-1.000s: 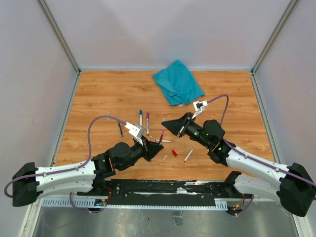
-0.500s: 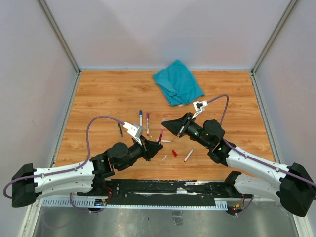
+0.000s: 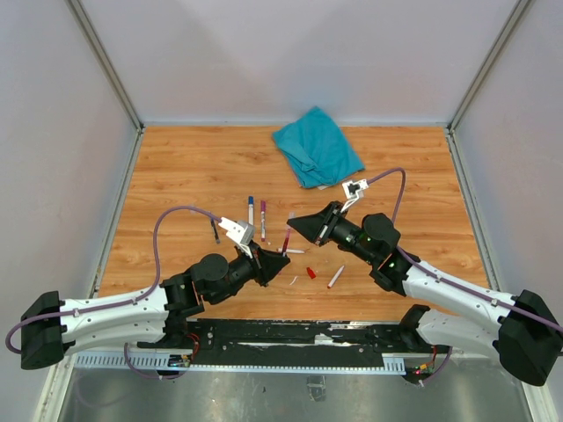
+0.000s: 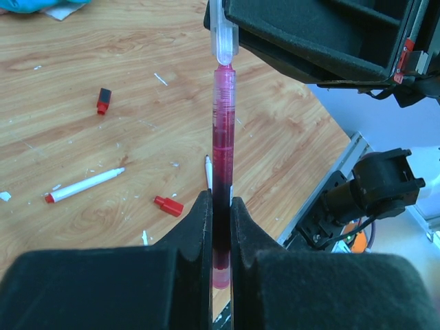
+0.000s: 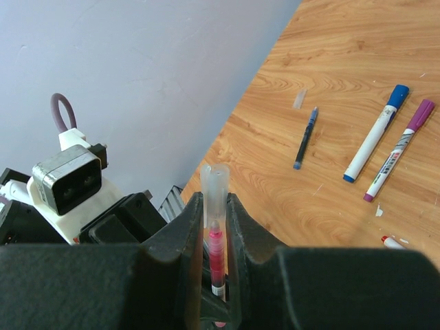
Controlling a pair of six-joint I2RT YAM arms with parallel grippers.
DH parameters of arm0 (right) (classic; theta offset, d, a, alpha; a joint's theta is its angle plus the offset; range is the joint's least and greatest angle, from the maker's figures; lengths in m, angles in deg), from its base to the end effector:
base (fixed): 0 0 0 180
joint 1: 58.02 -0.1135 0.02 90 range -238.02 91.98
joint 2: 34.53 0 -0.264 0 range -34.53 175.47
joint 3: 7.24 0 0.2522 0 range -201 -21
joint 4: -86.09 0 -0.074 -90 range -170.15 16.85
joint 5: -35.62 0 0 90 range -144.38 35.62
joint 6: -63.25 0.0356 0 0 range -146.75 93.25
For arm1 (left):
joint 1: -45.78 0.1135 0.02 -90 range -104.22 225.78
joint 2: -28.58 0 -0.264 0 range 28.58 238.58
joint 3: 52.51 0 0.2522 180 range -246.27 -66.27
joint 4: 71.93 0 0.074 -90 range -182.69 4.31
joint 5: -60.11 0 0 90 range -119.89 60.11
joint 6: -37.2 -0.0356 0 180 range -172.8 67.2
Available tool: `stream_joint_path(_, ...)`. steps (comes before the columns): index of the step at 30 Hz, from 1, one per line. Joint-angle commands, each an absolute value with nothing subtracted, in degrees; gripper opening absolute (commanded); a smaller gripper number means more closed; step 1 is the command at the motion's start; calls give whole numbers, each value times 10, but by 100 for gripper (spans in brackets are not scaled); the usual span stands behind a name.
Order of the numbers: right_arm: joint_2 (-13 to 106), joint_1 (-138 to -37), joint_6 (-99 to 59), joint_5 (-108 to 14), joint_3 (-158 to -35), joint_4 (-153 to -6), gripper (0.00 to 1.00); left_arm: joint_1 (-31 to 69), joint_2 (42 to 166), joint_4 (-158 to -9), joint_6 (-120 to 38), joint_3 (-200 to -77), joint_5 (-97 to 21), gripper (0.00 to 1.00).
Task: Insert the pens into the pen caps
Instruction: Insert the pen cap onto the pen.
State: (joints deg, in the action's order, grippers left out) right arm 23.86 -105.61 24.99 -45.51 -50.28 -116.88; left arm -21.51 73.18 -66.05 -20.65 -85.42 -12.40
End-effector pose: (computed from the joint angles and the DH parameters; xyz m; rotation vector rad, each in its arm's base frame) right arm 0.1531 0.1758 0.2860 -0.0851 1.6299 1.4977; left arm 0.0818 -0.1678 0.2368 0.2986 1.7543 -1.0395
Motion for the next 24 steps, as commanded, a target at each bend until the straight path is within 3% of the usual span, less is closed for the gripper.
stream_joint_path(1,231,-1043,253,-432,-500,-1171,1,-221,725,-652,-212,-854,-108,0)
stream_joint_path(24,269,-1054,253,-404,-475,-1186,1,-221,726,-639,-193,-864,-100,0)
